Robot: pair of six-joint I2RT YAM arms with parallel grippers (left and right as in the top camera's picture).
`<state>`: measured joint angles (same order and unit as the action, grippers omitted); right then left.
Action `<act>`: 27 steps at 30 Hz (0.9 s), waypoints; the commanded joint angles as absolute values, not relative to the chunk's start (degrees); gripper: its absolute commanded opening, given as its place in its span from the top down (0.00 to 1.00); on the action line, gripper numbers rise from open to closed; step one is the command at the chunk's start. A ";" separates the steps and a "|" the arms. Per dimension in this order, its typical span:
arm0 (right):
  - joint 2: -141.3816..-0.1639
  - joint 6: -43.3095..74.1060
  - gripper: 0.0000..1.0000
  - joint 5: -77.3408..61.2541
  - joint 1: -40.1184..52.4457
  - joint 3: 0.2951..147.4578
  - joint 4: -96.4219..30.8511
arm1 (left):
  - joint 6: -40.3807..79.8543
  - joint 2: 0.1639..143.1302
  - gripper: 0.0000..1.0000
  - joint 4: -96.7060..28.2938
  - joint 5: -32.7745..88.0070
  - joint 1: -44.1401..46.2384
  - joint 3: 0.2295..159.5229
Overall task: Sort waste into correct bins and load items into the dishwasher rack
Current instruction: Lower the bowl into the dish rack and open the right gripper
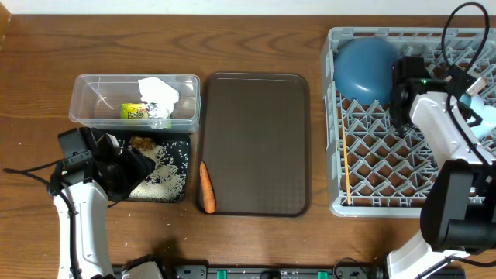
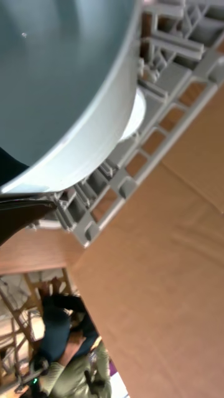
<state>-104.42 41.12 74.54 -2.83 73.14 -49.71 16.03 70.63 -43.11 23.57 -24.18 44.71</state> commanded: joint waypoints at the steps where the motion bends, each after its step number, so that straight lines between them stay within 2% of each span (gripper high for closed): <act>1: -103.24 36.01 0.99 73.01 -2.98 70.24 -46.24 | 15.03 70.72 0.37 -43.24 22.85 -24.47 44.91; 5: -103.24 33.54 0.99 71.61 -2.83 67.72 -42.76 | 15.03 70.72 0.37 -43.24 22.85 -24.47 44.91; 17: -103.24 33.56 0.99 69.17 1.65 67.35 -42.94 | 15.03 70.72 0.37 -43.24 22.85 -24.47 44.91; 27: -103.24 33.56 0.99 60.49 3.55 67.35 -45.32 | 15.03 70.72 0.37 -43.24 22.85 -24.47 44.91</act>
